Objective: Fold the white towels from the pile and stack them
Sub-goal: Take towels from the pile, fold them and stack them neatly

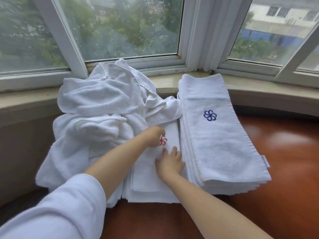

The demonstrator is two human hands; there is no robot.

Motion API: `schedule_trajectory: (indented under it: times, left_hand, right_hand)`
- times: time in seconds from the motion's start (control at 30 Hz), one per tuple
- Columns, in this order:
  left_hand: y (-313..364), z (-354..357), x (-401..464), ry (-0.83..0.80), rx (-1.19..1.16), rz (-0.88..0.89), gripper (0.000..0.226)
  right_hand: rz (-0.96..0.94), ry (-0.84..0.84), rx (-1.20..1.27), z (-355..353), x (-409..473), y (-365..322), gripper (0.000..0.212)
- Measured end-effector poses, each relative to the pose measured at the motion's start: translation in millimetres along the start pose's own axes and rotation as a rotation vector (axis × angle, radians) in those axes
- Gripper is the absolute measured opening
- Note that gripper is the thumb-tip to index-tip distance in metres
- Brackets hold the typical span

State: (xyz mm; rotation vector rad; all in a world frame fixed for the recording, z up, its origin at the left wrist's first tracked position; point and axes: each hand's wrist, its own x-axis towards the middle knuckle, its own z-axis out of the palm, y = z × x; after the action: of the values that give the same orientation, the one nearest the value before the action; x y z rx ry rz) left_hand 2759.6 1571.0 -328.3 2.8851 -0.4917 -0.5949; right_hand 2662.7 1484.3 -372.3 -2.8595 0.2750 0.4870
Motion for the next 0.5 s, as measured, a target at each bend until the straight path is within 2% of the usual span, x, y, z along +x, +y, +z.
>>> schedule_trajectory:
  times: [0.07,0.17,0.27,0.33,0.43,0.5]
  left_hand:
    - [4,20,-23,-0.070,0.034,-0.005,0.047]
    - [0,33,-49,-0.061,0.036,-0.039,0.052]
    - [-5,31,-65,-0.112,0.037,-0.143,0.053]
    - [-6,25,-74,-0.122,0.031,-0.206,0.051]
    - [-2,16,-85,0.053,0.028,-0.201,0.043]
    - [-1,6,-92,0.208,0.063,-0.170,0.040]
  right_hand:
    - [0.056,0.000,0.036,-4,-11,6,0.050]
    - [0.112,-0.032,0.092,-9,-27,12,0.050]
    - [0.048,-0.004,0.208,-14,-37,16,0.044]
    - [0.015,-0.058,0.184,-21,-40,18,0.043]
    - [0.014,-0.199,0.043,-34,-41,21,0.047]
    - [0.005,-0.203,0.008,-44,-41,15,0.046]
